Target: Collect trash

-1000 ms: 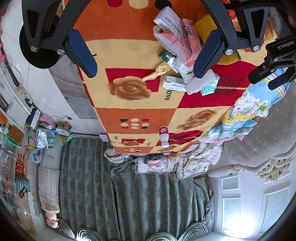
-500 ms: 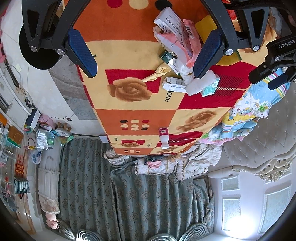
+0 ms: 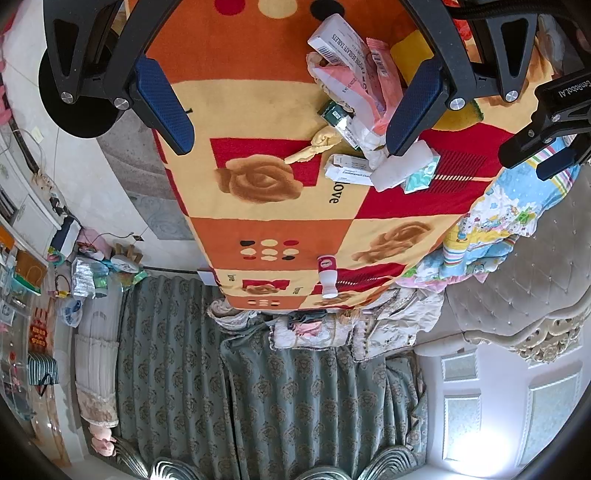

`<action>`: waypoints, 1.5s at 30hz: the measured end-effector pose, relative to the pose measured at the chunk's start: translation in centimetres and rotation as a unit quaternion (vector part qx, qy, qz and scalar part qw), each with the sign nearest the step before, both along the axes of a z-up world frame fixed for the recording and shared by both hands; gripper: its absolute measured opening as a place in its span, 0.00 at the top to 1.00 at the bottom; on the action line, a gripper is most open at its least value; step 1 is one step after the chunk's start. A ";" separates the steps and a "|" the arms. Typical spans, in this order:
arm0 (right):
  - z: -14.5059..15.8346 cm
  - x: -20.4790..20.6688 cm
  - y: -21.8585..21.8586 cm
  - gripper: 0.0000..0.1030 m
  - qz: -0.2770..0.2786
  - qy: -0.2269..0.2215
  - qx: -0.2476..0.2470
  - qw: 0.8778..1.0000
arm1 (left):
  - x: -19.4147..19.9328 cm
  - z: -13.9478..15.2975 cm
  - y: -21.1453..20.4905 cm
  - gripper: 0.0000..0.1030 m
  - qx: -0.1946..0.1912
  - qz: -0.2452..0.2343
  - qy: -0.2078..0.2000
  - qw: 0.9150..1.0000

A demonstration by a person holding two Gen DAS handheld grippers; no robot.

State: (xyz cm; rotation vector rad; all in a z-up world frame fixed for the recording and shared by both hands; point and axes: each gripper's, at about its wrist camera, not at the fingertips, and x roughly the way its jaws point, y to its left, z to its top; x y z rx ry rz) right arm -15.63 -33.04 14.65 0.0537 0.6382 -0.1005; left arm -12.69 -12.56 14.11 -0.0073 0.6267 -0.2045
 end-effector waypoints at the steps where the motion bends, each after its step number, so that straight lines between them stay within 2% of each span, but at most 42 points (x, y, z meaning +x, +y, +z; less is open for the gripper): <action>1: 0.0 0.1 0.0 0.00 0.000 0.000 -0.001 1.000 | 0.1 0.1 0.2 0.01 -0.001 0.000 -0.001 1.000; 24: -0.5 0.5 -0.3 0.00 -0.002 0.010 0.001 1.000 | 0.2 0.3 0.4 0.01 -0.001 0.000 0.001 1.000; 32: -1.1 0.7 -0.7 0.00 -0.001 0.020 0.001 1.000 | -1.3 -0.8 -1.0 0.01 -0.007 0.002 0.009 1.000; 45: -1.5 0.8 -0.7 0.00 -0.002 0.028 0.001 1.000 | -2.1 -0.2 -0.8 0.01 -0.008 0.002 0.013 1.000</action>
